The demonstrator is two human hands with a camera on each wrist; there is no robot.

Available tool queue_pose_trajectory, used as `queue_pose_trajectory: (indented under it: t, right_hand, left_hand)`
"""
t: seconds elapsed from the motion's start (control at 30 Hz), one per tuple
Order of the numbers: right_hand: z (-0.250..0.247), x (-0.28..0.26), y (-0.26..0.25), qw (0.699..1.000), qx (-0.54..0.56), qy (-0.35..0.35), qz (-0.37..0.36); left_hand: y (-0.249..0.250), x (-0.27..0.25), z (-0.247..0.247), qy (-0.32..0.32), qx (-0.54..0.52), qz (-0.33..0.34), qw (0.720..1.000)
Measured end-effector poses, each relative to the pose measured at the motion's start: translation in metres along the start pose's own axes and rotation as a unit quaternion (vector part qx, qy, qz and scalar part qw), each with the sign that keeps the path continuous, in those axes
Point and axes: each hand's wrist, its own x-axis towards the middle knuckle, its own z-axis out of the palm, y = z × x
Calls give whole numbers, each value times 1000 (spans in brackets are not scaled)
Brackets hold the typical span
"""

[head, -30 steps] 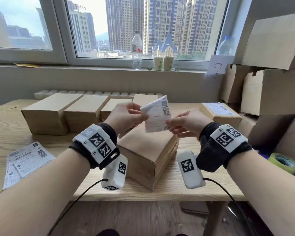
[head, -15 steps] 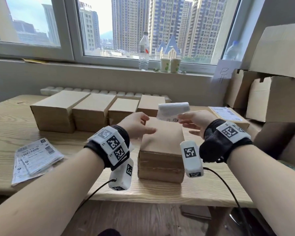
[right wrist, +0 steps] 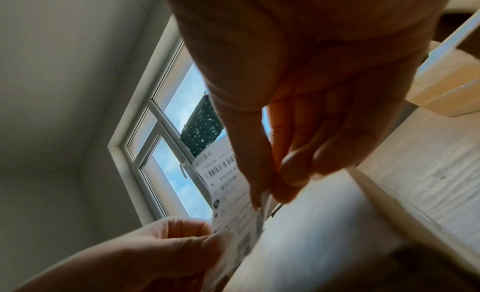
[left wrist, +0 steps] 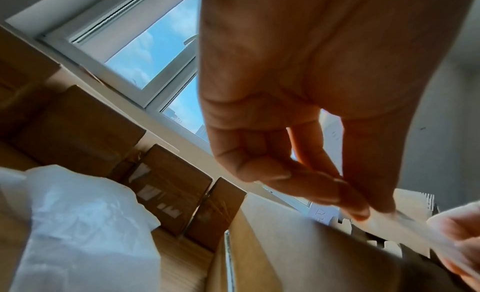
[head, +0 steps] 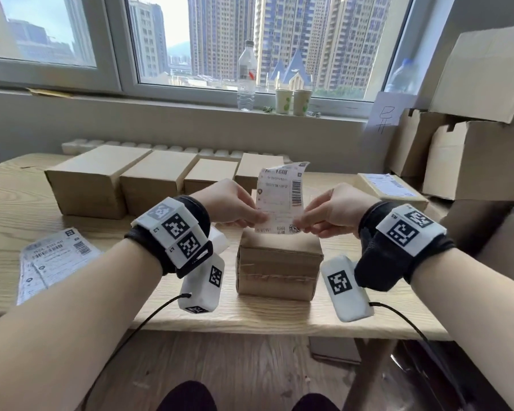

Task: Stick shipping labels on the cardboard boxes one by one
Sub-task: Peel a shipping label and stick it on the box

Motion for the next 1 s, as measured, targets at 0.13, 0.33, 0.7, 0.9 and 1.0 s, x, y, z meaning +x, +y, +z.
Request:
queue_pose_trajectory:
  t: [0.13,0.33,0.7,0.9,1.0]
  right_hand:
    - [4,-2,1,999,-40,7,-4]
    - [1,-5,3,999,-49,-2,4]
    - [9,-5,2,991,-131,10,-4]
    - [13,-4,5,986,-166,-1,-18]
    - [14,-2,5,986,-164,-15,-11]
  left_hand:
    - [-3,-1,3,8,8,2,1000]
    - [-3,1,3,3,13,17,1000]
    - [-3,6,7,0,67,21,998]
    - [-2,5,15,-2,78,29,996]
    - [-2,7,13,-24,87,20,996]
